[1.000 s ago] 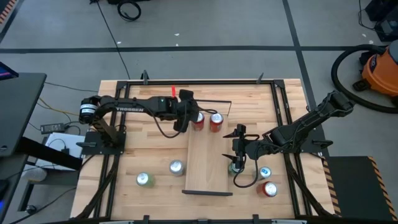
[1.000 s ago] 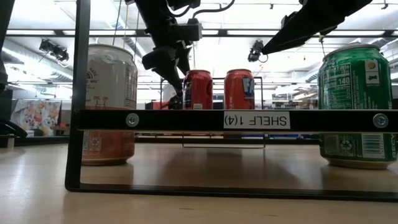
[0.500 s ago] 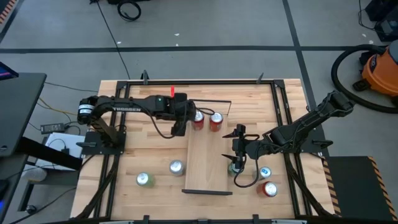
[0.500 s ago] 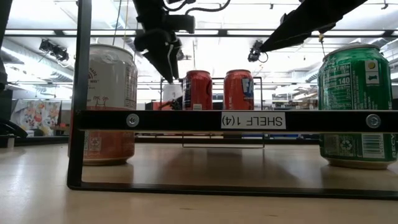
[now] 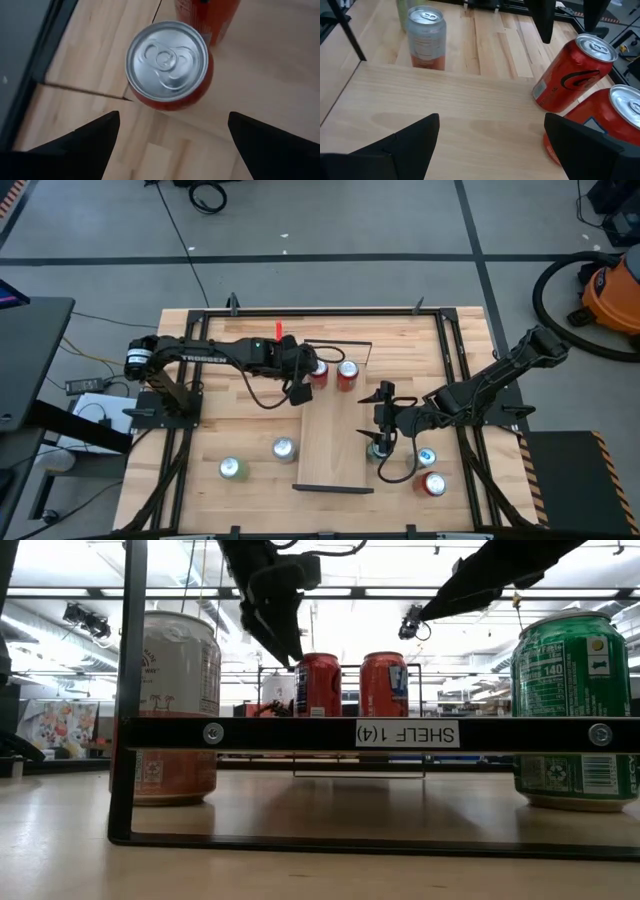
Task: Place canned beverage on shelf
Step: Put the red/black soda can on the shelf, then put the yellow/white soda can on the shelf
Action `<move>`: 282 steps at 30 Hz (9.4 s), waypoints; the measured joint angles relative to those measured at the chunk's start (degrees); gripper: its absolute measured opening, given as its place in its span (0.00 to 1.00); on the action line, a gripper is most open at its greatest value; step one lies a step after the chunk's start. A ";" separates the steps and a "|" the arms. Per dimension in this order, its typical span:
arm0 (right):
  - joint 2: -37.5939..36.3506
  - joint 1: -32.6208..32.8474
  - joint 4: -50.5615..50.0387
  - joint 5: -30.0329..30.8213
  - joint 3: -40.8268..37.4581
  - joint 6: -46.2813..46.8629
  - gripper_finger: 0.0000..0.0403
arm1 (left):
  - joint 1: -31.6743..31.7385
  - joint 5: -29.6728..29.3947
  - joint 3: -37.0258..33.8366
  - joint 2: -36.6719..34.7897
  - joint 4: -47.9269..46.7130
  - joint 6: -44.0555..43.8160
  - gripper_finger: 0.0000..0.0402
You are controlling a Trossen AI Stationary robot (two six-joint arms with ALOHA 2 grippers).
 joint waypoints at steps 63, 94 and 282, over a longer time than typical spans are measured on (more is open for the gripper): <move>-0.65 -0.45 -2.71 7.47 -0.02 3.26 0.91 | -9.12 -4.50 -0.20 -0.24 2.77 7.90 0.96; 9.79 -13.53 2.46 3.29 -0.02 9.32 0.89 | -14.43 -4.86 -0.20 -0.51 -8.09 -0.32 0.96; -3.48 -0.87 -8.09 4.73 1.37 4.79 0.89 | -6.45 4.14 12.46 7.73 -6.45 11.75 0.92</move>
